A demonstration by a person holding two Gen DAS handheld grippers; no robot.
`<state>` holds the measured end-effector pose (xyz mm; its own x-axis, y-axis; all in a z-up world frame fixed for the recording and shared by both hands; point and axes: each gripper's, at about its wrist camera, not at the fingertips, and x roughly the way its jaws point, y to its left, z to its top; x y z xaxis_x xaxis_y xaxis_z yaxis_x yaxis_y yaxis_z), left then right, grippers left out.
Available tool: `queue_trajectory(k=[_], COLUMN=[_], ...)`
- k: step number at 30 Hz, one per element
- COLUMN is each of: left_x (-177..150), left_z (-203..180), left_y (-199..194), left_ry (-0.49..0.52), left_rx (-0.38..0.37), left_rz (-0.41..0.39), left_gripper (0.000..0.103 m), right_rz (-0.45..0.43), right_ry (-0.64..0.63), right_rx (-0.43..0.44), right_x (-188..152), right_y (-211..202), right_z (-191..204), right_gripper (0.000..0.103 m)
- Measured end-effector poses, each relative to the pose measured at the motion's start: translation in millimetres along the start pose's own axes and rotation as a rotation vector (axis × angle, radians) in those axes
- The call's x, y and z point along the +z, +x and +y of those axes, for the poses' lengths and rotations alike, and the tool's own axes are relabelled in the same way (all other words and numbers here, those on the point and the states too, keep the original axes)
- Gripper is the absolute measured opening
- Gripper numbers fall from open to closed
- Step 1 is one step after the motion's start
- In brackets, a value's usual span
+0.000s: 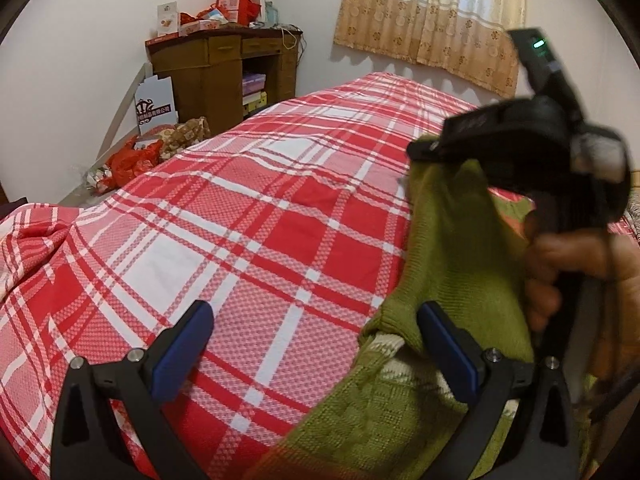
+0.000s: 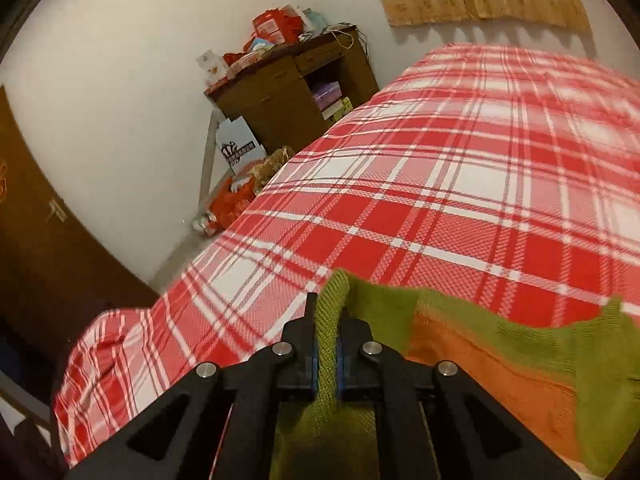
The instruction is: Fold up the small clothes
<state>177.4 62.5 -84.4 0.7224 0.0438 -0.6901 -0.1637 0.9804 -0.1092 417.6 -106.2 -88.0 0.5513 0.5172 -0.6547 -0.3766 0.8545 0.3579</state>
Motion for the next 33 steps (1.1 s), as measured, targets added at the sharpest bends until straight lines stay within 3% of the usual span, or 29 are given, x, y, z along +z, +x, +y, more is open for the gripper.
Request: queue_trajectory(k=[2,5,9,11,17,19,22,24,25,28,31,33], left_x=[-1,-2,-2,-2,-1,-1,0,1,1,3,6,10], left_z=[0,3,12,14,13,13,13,13,13,8,-6,-22], left_y=[0,-2,-4,-5,-4,-3,-1,-1,-1,-9,-37,-50], left_ry=[-0.004,-0.016,-0.053,-0.065,-0.057,-0.055,-0.053,-0.045,-0.039,-0.002,0.063,0.103], left_rx=[0.004,-0.007,-0.054,-0.068,-0.059,-0.056,-0.058,-0.064,-0.065,-0.027,0.029,-0.028], left_rz=[-0.001,-0.014,-0.029,-0.034,-0.029,-0.025,-0.015,-0.001,0.006,0.028,-0.053,-0.090], left_gripper=[0.103,0.103,0.103,0.103,0.103,0.103,0.103,0.103,0.103,0.103,0.103,0.103], right_rz=[0.053,0.024,-0.180,-0.206,-0.117,-0.039,0.066,-0.032,-0.044,-0.099,-0.145,-0.175], right_ry=[0.010,0.057,0.144,0.133,0.037,0.053,0.169,0.206,0.233,0.347,0.267,0.211], right_rx=[0.013,0.029,0.018,-0.039,-0.255,-0.357,-0.440,-0.406,-0.464,-0.494,-0.473,-0.486], right_x=[-1,8,12,4,-95,-136,-193,-219,-228,-245,-247,-236], right_y=[15,6,-71,-104,-200,-221,-250,-284,-299,-328,-335,-330], right_z=[1,-4,-10,-11,-35,-55,-94,-106,-112,-112,-85,-70], right_gripper=[0.007,0.010,0.011,0.021,0.022,0.022,0.022,0.022,0.022,0.022,0.022,0.022])
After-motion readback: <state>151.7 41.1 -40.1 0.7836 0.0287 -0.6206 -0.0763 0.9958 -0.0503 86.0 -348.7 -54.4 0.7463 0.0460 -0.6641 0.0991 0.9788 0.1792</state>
